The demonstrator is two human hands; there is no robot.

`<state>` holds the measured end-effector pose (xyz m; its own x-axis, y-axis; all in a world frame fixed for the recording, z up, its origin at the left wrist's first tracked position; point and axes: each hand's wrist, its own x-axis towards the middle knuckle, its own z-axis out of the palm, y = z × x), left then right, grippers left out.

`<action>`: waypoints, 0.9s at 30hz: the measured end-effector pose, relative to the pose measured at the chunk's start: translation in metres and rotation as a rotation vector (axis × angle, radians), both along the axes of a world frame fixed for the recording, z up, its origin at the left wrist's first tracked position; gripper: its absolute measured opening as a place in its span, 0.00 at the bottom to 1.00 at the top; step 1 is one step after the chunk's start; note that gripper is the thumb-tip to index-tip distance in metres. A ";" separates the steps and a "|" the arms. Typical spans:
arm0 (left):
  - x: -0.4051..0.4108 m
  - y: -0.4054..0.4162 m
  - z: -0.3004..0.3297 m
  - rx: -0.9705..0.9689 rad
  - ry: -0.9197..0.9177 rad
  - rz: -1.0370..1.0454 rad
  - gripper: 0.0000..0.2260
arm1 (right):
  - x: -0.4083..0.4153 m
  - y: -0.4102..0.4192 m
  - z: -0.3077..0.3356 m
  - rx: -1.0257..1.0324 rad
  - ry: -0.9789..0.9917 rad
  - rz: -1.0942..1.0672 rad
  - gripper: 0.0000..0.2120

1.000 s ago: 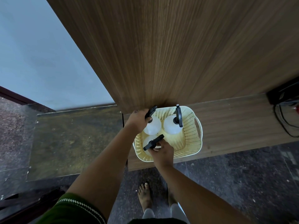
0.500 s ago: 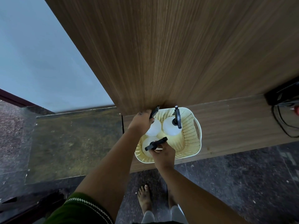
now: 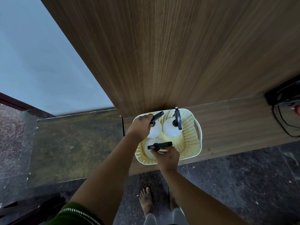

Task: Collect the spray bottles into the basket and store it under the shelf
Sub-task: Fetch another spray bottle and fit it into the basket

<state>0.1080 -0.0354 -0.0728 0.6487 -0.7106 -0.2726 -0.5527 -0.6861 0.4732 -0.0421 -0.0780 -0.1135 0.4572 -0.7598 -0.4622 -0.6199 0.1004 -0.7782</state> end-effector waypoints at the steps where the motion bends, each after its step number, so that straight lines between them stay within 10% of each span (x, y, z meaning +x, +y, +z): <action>1: 0.000 0.001 -0.001 -0.003 -0.006 0.010 0.09 | 0.000 -0.001 0.000 0.007 0.003 -0.007 0.15; 17: -0.002 0.012 -0.011 -0.005 0.050 0.157 0.24 | -0.003 -0.007 0.008 0.056 -0.031 0.079 0.30; 27: -0.011 0.016 -0.008 -0.016 0.046 0.209 0.27 | -0.015 -0.012 0.003 0.190 0.018 0.022 0.18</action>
